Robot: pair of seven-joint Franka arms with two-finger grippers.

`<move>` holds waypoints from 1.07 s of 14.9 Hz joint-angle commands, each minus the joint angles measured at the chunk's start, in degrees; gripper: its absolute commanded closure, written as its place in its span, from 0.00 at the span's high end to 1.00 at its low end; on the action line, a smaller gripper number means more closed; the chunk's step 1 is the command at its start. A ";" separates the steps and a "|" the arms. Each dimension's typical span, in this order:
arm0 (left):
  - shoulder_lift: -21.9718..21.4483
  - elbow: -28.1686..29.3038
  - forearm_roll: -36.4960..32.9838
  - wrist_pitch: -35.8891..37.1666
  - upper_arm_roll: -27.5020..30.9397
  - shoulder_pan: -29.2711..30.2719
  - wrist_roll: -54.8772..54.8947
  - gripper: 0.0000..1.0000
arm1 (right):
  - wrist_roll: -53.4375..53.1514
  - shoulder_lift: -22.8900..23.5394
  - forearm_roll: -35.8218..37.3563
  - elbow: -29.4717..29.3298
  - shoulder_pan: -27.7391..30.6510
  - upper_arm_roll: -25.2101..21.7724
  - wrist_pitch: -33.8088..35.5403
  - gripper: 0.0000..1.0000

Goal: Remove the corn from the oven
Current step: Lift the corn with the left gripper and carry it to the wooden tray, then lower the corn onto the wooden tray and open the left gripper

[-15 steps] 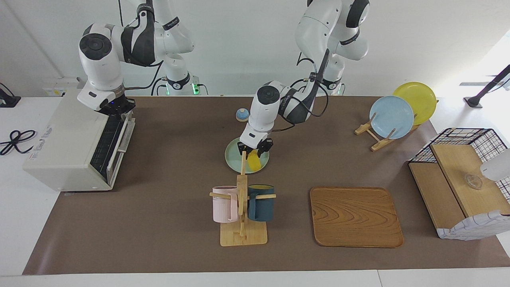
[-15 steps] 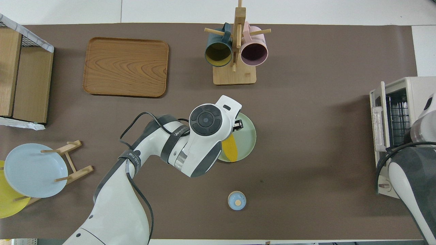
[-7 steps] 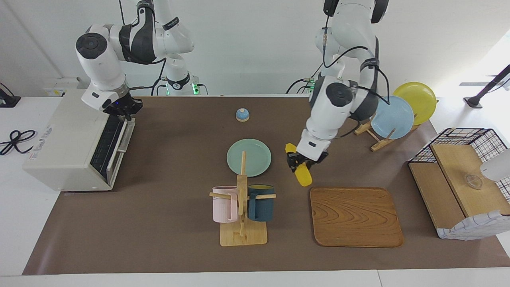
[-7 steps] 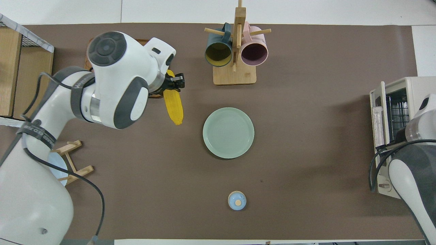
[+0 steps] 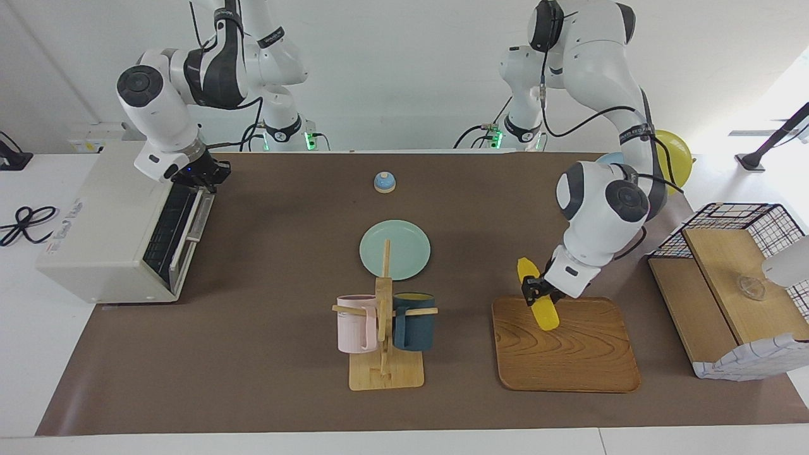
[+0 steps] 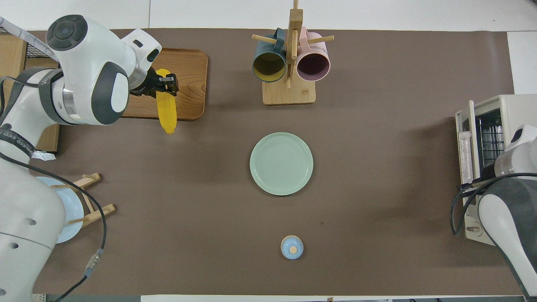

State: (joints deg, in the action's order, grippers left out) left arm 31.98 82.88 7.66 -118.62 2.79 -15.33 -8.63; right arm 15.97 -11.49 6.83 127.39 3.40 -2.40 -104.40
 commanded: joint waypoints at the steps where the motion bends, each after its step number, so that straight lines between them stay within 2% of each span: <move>1: 6.16 -8.43 -0.10 0.50 -0.68 2.94 6.32 0.00 | 1.51 -0.46 1.67 0.41 0.73 0.11 -1.77 0.00; 3: 8.17 -8.87 -0.01 -2.56 -0.85 3.38 7.48 0.00 | 2.66 -0.29 5.89 0.23 0.73 0.11 -1.94 0.00; 5: 8.88 -8.96 -0.01 -4.42 -1.03 3.47 7.57 0.00 | 5.29 -0.29 6.52 0.14 0.99 0.02 -2.82 0.00; 8: 12.75 -12.21 0.08 -4.78 -1.20 3.38 7.83 0.00 | 6.01 -0.46 7.75 -0.21 0.82 0.11 -2.56 0.00; 14: 12.75 -12.12 0.08 -4.87 -1.12 3.47 8.01 0.00 | 9.17 -0.72 10.39 -1.97 0.47 0.29 -0.89 0.00; 15: 12.75 -12.12 0.16 -4.95 -1.12 3.47 7.92 0.26 | 9.26 -0.73 10.39 -2.23 0.29 0.37 -0.54 0.00; 16: 12.67 -12.12 0.16 -4.78 -1.03 3.38 7.75 0.99 | 9.17 -0.73 10.39 -3.02 0.03 0.64 0.42 0.00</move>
State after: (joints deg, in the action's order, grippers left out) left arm 42.99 72.89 7.66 -123.19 1.72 -12.19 -1.62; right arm 23.72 -12.44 16.30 127.03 3.38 -2.51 -103.79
